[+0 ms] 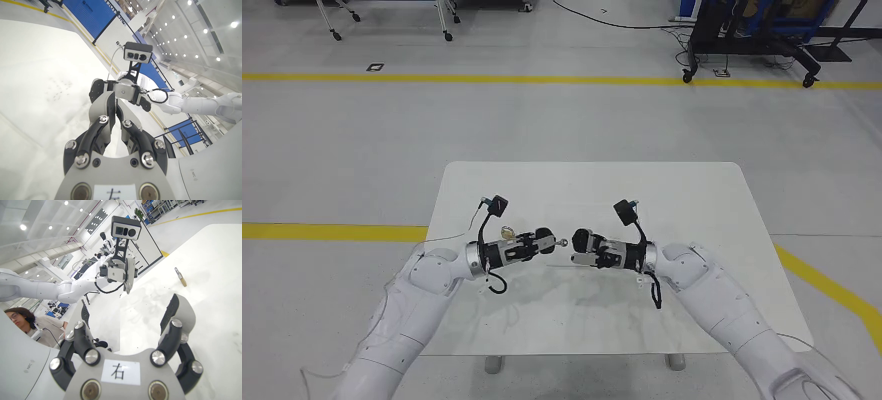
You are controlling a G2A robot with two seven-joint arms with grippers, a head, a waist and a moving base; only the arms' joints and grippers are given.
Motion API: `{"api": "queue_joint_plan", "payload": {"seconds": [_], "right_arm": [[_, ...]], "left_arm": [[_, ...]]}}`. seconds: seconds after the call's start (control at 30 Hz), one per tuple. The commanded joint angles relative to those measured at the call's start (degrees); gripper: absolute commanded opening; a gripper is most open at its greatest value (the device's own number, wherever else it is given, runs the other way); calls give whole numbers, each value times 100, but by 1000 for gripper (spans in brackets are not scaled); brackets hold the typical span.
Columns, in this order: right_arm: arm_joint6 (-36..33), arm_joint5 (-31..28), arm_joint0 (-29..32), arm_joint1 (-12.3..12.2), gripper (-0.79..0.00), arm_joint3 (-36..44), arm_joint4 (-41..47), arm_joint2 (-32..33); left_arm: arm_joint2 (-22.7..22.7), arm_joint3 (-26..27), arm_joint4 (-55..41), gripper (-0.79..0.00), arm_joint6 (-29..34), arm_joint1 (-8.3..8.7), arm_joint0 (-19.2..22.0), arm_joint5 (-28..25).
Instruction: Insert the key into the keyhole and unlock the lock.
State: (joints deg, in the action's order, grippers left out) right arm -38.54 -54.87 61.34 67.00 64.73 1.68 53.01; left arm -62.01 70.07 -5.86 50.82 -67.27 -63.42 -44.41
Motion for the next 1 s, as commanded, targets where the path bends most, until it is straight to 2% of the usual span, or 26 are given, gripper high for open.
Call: {"api": "queue_joint_plan", "payload": {"seconds": [0.0, 0.23, 0.67, 0.87, 0.97], "right_arm": [[-189, 102, 20, -22, -425, 72, 210, -10], [-691, 251, -62, -27, -557, 51, 778, -158], [-792, 284, -259, 16, -622, -300, 943, -283], [-866, 258, -315, 42, -640, -350, 1046, -360], [-907, 249, -339, 57, -699, -379, 1103, -407]], "left_arm": [[79, -16, 65, -785, 6, -10, 35, -16], [151, -54, 279, -785, -136, -4, 79, -149], [205, -36, 252, -785, -126, 45, 83, -312], [224, -37, 234, -785, -147, 66, 95, -225], [250, -26, 218, -785, -131, 74, 95, -217]]}}
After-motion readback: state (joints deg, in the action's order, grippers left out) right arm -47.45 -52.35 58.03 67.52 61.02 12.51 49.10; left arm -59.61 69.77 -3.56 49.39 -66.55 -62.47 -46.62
